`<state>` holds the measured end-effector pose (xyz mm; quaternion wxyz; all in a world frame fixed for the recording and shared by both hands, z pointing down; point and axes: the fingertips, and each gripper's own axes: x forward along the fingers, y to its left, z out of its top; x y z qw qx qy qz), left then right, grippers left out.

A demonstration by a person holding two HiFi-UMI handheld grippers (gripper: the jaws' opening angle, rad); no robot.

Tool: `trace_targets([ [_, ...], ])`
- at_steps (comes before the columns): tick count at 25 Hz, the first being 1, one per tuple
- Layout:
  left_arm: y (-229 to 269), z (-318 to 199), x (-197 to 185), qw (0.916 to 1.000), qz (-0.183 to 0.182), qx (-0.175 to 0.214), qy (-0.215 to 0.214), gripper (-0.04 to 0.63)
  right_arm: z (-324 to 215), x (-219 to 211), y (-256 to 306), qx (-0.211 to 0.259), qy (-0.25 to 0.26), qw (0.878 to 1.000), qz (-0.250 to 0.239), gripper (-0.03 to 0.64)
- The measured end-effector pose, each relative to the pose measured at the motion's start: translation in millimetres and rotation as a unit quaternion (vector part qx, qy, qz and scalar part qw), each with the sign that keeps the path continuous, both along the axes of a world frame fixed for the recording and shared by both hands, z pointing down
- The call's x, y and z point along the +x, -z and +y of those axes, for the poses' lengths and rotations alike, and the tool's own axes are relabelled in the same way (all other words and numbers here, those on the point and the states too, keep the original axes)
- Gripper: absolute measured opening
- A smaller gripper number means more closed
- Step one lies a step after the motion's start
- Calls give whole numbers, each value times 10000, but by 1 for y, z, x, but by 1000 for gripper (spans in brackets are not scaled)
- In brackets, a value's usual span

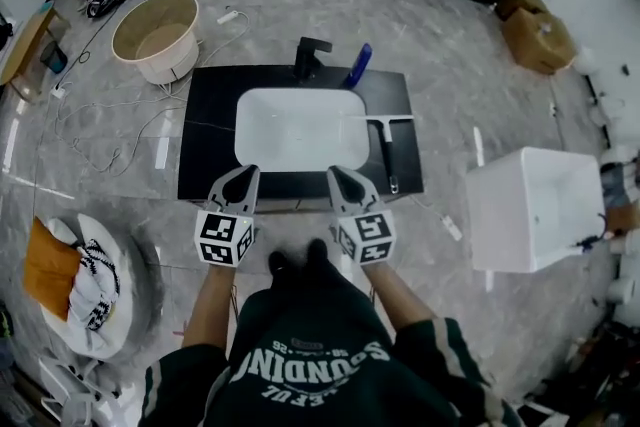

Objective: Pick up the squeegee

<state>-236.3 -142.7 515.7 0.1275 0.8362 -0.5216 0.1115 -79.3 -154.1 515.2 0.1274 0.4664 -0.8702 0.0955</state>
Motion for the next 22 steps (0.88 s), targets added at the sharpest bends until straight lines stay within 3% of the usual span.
trace_targets([
  [22,6,-93,86,9962,-13,32,-873,2,-68,69,12,238,-716,9971,-65,2],
])
